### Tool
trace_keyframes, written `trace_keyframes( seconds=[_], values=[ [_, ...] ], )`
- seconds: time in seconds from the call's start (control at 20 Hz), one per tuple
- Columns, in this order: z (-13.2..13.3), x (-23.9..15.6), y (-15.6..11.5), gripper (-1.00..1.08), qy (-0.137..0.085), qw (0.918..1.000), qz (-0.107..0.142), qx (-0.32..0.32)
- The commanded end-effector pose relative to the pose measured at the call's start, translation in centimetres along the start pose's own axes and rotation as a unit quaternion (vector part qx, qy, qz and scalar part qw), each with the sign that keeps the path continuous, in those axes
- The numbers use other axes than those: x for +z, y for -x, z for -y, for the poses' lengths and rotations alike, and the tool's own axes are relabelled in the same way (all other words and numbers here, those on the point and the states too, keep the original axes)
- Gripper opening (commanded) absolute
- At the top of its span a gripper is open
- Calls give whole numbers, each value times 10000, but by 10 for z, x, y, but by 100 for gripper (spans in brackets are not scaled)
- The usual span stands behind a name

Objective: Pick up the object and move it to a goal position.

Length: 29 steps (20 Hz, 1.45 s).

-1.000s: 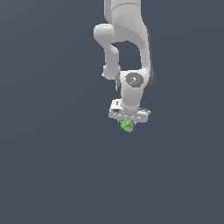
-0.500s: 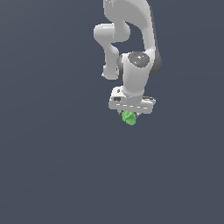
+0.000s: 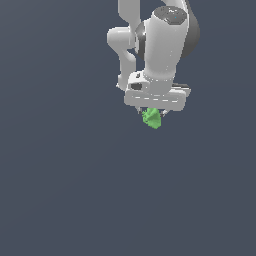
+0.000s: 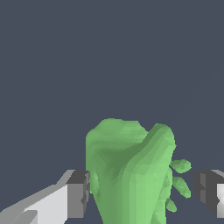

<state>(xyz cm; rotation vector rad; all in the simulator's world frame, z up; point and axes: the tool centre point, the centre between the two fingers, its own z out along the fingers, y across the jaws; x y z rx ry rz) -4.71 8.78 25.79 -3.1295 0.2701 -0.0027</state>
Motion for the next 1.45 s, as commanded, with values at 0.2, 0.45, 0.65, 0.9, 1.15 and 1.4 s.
trace_keyframes(
  seconds=[0.2,0.45,0.65,0.9,1.15,1.4],
  values=[
    [2,-70,-2,-100,3,10000,6,1],
    [5,-120,-5,-100,3,10000,6,1],
    [6,-152,-7,-100,3,10000,8,1],
    [8,-180,-10,-100,3,10000,8,1],
    [9,-195,-12,-100,3,10000,8,1],
    [9,-199,-13,-100,3,10000,8,1]
  ],
)
